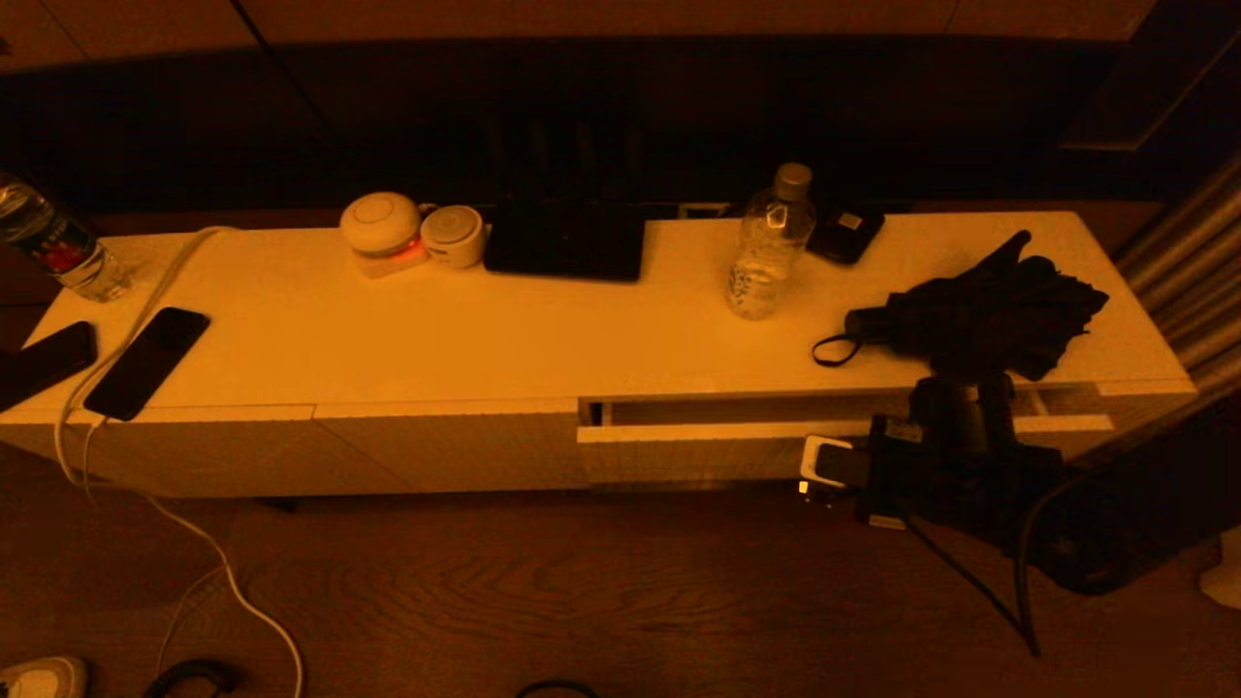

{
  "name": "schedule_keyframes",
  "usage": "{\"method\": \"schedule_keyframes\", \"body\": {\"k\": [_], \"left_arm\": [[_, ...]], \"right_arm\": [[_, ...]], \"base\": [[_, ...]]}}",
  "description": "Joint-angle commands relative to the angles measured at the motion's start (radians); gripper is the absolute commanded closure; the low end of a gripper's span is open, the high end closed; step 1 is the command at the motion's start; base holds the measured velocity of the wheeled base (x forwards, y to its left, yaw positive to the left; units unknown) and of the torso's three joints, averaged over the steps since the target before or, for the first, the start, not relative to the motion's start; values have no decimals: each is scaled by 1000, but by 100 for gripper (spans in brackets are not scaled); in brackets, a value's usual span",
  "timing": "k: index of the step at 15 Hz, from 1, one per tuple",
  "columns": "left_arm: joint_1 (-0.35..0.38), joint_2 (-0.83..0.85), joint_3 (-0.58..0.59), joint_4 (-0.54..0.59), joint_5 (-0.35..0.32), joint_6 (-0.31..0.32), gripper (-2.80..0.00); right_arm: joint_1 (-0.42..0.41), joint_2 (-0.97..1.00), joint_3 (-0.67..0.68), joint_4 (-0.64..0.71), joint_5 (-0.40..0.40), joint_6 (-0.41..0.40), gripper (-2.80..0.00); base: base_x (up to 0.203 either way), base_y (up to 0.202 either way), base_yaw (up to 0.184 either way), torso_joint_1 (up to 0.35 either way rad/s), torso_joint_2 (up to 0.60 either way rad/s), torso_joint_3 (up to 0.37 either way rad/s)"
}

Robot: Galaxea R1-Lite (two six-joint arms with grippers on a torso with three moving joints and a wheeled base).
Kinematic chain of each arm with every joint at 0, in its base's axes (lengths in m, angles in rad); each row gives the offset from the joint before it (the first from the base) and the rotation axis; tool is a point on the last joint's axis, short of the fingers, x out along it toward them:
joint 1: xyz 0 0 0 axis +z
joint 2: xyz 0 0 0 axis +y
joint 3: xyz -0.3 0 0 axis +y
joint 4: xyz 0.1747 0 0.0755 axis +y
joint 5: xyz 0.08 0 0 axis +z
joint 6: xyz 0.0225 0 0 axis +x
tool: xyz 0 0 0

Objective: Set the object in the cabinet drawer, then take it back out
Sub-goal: Close the drawer

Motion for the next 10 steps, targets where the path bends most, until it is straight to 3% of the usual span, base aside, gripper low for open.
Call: {"method": "schedule_keyframes", "body": {"k": [1, 10], "left_arm": [[0, 0, 0, 0, 1, 0, 0], [0, 0, 0, 0, 1, 0, 0]], "right_arm": [[-8, 44, -35, 1, -1, -6, 0], [-22, 102, -149, -1, -1, 40, 0]], "base": [[0, 0, 0, 0, 0, 0], [0, 0, 0, 0, 0, 0]]}}
